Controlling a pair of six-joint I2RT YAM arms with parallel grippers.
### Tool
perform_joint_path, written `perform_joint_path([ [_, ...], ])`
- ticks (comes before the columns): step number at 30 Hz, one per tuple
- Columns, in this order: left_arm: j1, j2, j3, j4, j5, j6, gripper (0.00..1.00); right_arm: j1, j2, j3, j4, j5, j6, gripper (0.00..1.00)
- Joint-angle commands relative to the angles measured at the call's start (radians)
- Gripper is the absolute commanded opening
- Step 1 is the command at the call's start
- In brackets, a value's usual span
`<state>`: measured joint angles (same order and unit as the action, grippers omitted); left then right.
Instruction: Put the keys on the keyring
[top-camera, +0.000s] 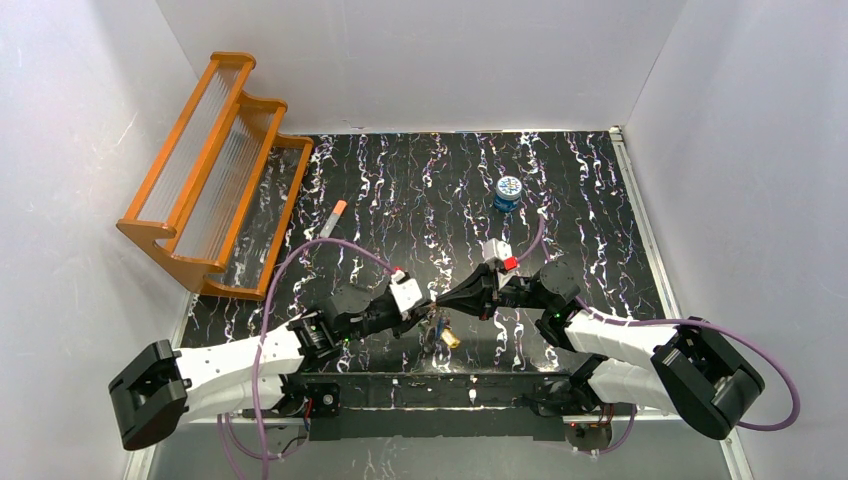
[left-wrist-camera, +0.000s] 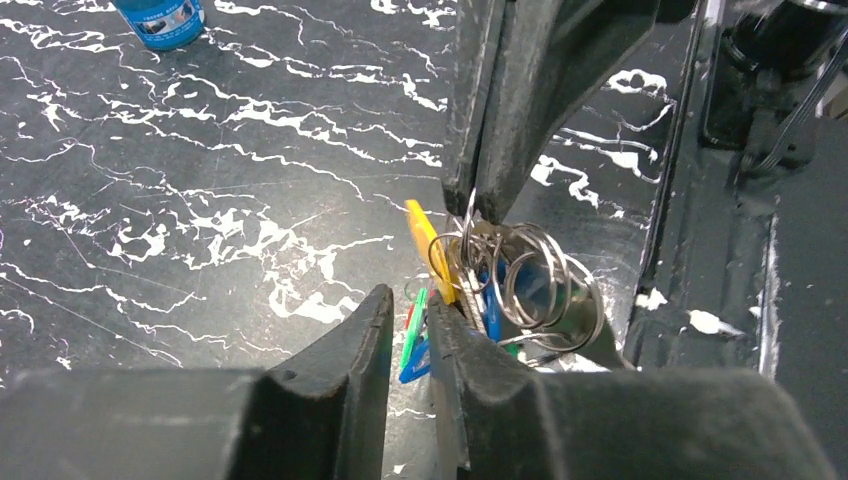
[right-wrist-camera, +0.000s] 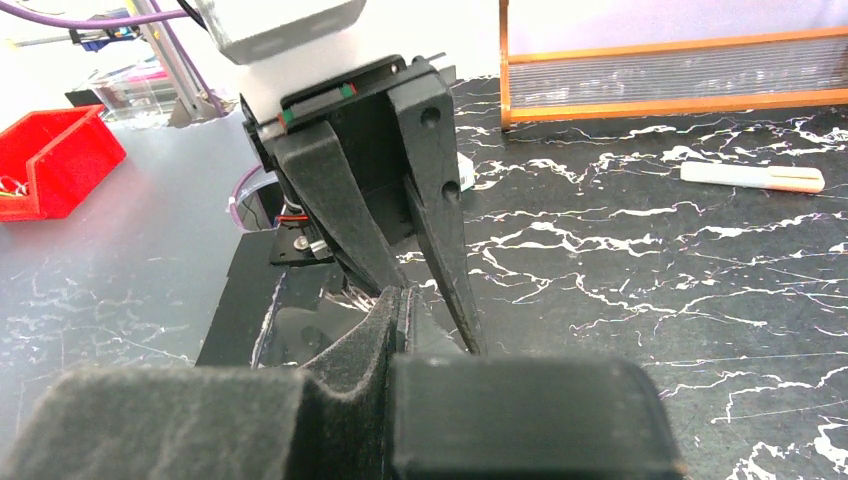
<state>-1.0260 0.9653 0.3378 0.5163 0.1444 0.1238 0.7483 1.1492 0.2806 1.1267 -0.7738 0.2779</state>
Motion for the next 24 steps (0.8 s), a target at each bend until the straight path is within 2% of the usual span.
perform_joint_path([
  [1,-0.004,-0.084,0.006,-0.009,-0.014,0.004,0.24,0.003,-0.027,0.028,0.087,0.005,-0.006,0.01],
  [5,-0.004,-0.183,-0.02,-0.016,-0.028,0.002,0.35,0.003,-0.012,0.035,0.086,0.006,-0.015,0.01],
  [11,-0.004,-0.288,-0.031,-0.057,-0.045,0.02,0.38,0.003,0.038,0.088,0.092,-0.017,-0.031,0.01],
  [14,-0.005,-0.296,-0.026,-0.057,-0.03,0.026,0.37,0.005,0.058,0.1,0.106,-0.029,-0.024,0.01],
  [20,-0.005,-0.248,-0.008,-0.048,0.01,0.036,0.26,0.004,0.061,0.103,0.115,-0.033,-0.014,0.01],
  [24,-0.005,-0.209,-0.007,-0.013,0.014,0.033,0.23,0.003,0.055,0.103,0.105,-0.035,-0.014,0.01],
])
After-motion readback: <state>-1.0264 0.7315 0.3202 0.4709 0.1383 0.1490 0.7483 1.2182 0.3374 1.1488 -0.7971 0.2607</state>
